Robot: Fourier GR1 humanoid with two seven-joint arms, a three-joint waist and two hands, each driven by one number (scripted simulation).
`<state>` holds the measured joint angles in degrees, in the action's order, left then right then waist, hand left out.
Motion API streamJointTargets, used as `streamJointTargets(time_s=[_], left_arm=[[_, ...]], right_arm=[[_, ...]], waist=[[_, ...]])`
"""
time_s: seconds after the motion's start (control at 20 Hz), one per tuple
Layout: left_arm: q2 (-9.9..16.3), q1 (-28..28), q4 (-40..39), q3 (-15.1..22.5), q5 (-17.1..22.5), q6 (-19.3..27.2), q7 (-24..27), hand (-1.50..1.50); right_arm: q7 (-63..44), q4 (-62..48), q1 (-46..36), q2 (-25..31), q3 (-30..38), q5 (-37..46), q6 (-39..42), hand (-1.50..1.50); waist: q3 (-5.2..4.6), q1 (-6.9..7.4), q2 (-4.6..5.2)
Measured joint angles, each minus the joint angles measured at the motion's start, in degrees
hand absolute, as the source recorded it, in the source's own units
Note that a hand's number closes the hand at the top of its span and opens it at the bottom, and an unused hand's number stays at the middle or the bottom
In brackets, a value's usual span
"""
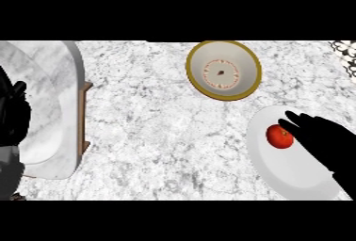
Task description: Pick the tomato from the plate and place it in the bowl
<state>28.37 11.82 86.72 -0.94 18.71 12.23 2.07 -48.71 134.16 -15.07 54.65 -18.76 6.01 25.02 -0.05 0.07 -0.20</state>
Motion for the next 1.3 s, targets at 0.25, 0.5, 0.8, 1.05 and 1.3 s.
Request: streamJointTargets(time_s=[0.25,0.5,0.8,1.05,1.3], left_arm=[[0.4,0.5,-1.1,-0.9,-0.7,-1.6,-1.8,0.00],[0.2,-0.1,0.8,-2.2,-1.0,-2.9,-2.5,0.00],[-0.6,0.0,1.4,-2.4,-3.0,-3.2,-4.0,0.00],[-1.2,0.0,1.8,-3.3,-4.0,-3.5,-5.4,0.00],[-2.1,-0.7,2.9,-3.9,-5.0,-4.0,-5.7,0.00]], right_arm=[[-2.7,-2.6,-3.4,-0.1,0.6,-5.1,3.8,-1.50],[-1.4,-6.1,-3.7,-1.2,0.9,-4.6,6.1,-1.50],[0.3,-12.0,-4.2,-5.2,-1.5,0.6,7.5,-1.50],[3.4,-16.2,-1.9,-7.7,-2.4,6.5,7.3,-1.50],[9.1,-20.6,0.1,-8.7,-1.7,11.5,6.5,-1.50]], waist=[[0.49,0.31,-0.06],[0.49,0.37,-0.04],[0.74,0.60,-0.08],[0.96,0.40,-0.18],[1.08,0.41,-0.26]])
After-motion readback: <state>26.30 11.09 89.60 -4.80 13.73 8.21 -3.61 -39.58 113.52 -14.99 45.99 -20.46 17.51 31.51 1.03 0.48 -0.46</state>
